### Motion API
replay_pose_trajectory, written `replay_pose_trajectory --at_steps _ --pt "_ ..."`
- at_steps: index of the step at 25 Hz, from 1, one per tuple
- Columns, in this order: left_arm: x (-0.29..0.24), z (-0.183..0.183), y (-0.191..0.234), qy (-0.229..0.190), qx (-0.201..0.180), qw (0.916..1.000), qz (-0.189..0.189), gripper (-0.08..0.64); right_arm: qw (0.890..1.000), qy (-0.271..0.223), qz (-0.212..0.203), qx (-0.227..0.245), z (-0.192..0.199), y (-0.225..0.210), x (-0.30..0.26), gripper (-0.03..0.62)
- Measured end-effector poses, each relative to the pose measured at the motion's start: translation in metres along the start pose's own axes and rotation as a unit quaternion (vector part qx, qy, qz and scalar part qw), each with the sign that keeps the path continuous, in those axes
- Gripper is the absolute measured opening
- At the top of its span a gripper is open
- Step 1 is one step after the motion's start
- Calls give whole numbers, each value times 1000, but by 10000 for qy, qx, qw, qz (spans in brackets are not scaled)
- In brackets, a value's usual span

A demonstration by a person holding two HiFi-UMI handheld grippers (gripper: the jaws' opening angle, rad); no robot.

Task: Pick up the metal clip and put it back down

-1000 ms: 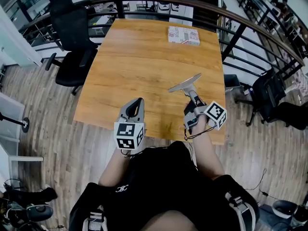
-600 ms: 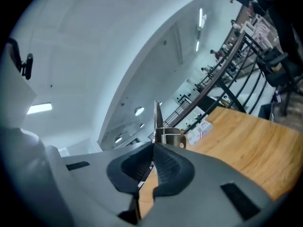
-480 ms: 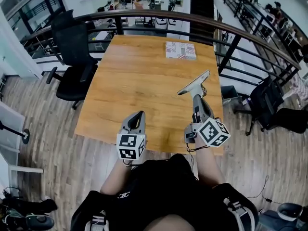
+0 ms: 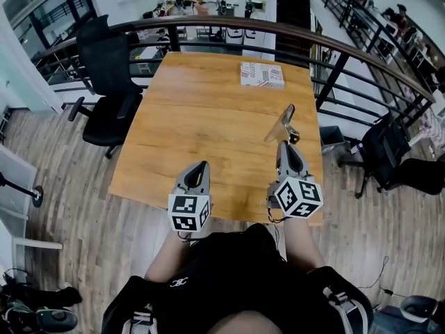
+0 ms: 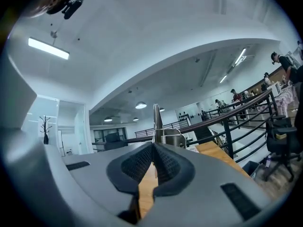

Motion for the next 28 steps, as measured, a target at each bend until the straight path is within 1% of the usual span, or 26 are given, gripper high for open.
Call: replay_pose_trajectory --at_steps 6,11,14,18,22,25,28 --pt "0 3 1 38 -13 10000 42 14 10000 81 -18 50 8 2 -1 26" --pt "-1 2 2 31 -14 10000 -7 14 9997 218 -2 -89 17 -3 -8 26" --pt "0 3 9 21 -8 10000 -67 14 9993 349 25 100 28 -1 -15 26" --pt "2 3 19 6 16 9998 -189 14 9962 583 -12 647 47 4 -29 26" --pt "4 2 30 -6 39 9995 -317 14 9862 830 -145 1424 71 12 -46 26" --pt "4 4 40 -10 58 9991 -421 14 9719 1012 -246 2113 94 17 -64 26" --pt "4 6 49 -10 76 9985 -536 14 9526 1217 -401 2760 118 23 -84 26"
Point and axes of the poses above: the fingertips, and each gripper's own axes: x backward along the fingers, y to its left, z out of its underside, the point moved 3 cm from there along x, backward along the fingers, and after that the axes turned 7 degrees about -y, right-handed, at the moved point
